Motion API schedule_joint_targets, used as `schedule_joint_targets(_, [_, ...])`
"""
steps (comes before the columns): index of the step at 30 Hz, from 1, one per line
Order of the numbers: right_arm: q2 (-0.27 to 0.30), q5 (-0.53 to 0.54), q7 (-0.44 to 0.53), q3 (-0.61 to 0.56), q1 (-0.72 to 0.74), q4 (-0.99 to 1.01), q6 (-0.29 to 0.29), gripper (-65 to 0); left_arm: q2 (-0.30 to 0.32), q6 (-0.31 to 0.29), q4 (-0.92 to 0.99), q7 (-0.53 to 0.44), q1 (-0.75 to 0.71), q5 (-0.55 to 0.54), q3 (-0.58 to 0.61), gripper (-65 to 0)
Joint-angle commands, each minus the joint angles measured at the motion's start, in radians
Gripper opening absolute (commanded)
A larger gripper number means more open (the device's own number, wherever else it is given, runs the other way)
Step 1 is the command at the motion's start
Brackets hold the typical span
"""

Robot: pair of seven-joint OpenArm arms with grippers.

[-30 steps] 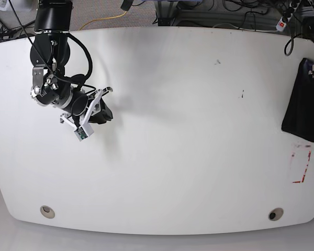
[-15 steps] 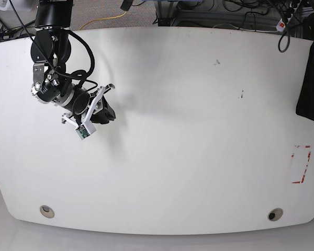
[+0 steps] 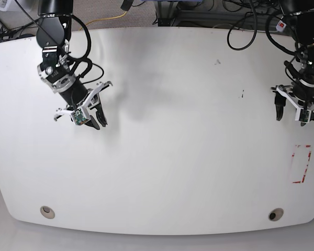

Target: Fold the T-shirt properly

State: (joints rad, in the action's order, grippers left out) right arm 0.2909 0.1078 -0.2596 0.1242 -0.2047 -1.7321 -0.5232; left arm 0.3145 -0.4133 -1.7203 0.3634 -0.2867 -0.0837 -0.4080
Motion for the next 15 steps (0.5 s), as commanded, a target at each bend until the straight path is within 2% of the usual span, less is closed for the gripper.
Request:
schedule_joint_targets(1, [-0.003,-0.026,0.151,0.027,-0.032,0.016,-0.002,-52.6,-0.021,0.027,-0.057,-0.076,-0.027,0.052,0.036,-24.3])
schedule_joint_targets(4, [-0.023,-0.043,0.253,0.079,-0.103,0.042,-0.002,-52.6,-0.084,0.034,-0.120,-0.111,-0.076,0.124,0.068,-24.7])
schedule_joint_targets(7, [-0.052,-0.043,0.262,0.136,-0.180,0.034,-0.002,-52.6,-0.170,0.032,-0.195,-0.109,-0.133,0.166,0.068,-24.6])
schedule_joint_targets(15, [-0.104,-0.030,0.262,0.223,-0.410,-0.070,-0.012,-52.6,-0.300,0.034,-0.294,-0.116,-0.383,0.166,0.068,-24.7])
